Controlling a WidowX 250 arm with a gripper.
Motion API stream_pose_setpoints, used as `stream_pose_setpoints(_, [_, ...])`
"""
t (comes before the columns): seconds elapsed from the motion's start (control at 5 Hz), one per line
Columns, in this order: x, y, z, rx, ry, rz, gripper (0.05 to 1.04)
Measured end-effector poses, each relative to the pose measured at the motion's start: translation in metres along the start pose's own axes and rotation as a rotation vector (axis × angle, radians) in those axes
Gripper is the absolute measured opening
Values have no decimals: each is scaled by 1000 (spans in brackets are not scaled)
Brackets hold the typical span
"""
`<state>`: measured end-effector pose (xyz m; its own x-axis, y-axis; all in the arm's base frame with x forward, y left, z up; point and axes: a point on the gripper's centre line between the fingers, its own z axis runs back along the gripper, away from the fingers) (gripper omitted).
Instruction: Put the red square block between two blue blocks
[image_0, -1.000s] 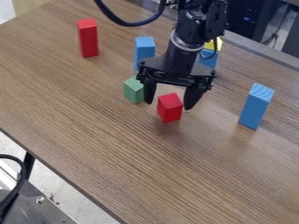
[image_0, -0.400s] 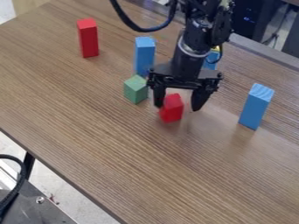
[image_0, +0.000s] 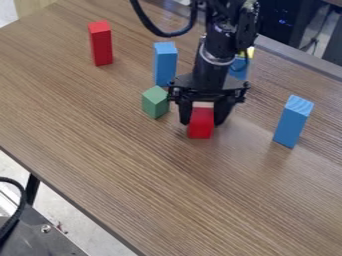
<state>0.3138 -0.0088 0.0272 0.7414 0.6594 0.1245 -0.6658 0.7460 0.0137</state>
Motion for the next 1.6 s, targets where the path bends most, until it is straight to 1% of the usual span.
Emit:
stream_pose_setpoints(0.2, [2,-1,5,18,13,-51,591])
stream_pose_setpoints(0.4, [1,0,17,58,67,-127,590])
stream_pose_setpoints(0.6, [-5,-2,22,57,120,-216,590])
stream_pose_setpoints(0.8, [1,-12,44,34,93,-314,590])
stream_pose_setpoints(1.0, [1,-22,59,50,63,-403,590])
stream_pose_setpoints(1.2, [0,-27,79,32,11,-454,590])
stream_pose_setpoints(1.6, [1,-41,98,5,-29,-518,590])
